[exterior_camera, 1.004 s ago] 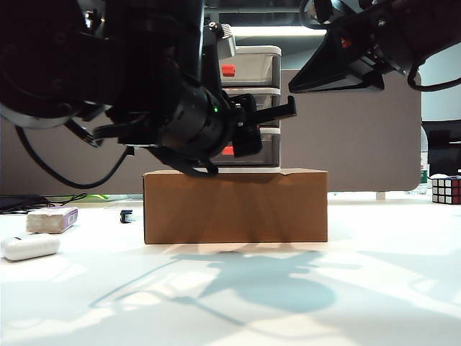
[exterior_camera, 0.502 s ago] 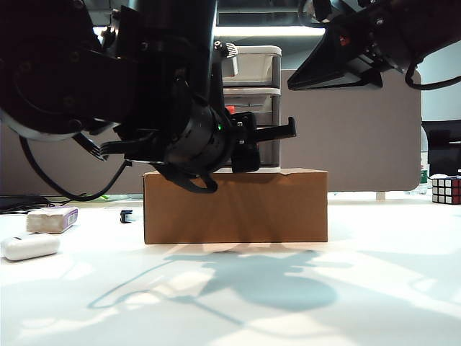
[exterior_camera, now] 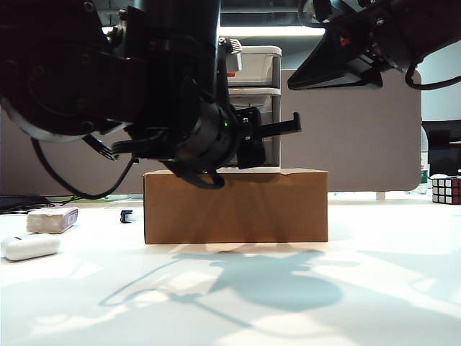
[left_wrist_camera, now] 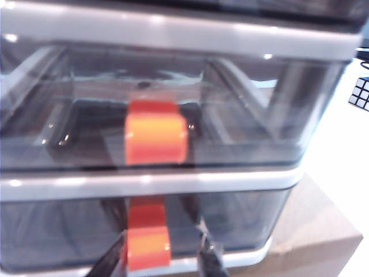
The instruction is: Open the third layer of the drawer on the table, pick up the earphone case on the table and put it in, and finally close the drawer.
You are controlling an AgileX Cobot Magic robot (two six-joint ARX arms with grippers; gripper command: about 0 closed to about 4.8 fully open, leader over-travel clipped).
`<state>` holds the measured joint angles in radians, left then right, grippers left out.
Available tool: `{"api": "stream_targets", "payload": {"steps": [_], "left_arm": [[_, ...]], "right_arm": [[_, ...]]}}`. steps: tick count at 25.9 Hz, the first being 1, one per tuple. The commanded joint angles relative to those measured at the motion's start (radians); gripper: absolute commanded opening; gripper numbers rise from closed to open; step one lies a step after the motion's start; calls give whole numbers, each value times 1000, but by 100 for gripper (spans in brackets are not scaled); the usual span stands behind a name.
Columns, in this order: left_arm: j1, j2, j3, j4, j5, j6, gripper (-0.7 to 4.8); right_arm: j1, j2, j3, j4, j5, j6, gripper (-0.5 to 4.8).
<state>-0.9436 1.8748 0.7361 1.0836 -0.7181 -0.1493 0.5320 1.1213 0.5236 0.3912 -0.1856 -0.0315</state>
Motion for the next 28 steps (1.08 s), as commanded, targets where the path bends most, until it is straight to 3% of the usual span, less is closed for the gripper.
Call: {"api": "stream_targets", "payload": {"steps": [1, 9, 11, 17, 25, 28], "left_arm": [[19, -3, 11, 10, 0, 11, 148], [31, -3, 11, 0, 0, 11, 144], [31, -3, 11, -6, 1, 11, 111], [34, 12, 11, -6, 23, 11, 79], [36, 15, 11, -4, 24, 10, 77], [36, 15, 11, -4, 24, 10, 46]], "right_arm": [[0, -2, 7, 17, -4, -4, -6], [0, -2, 7, 18, -4, -3, -6], [0, -2, 7, 19, -4, -3, -6], [0, -2, 7, 32, -3, -3, -6], [0, -2, 7, 33, -3, -4, -6], [0, -2, 7, 37, -2, -20, -6]]}}
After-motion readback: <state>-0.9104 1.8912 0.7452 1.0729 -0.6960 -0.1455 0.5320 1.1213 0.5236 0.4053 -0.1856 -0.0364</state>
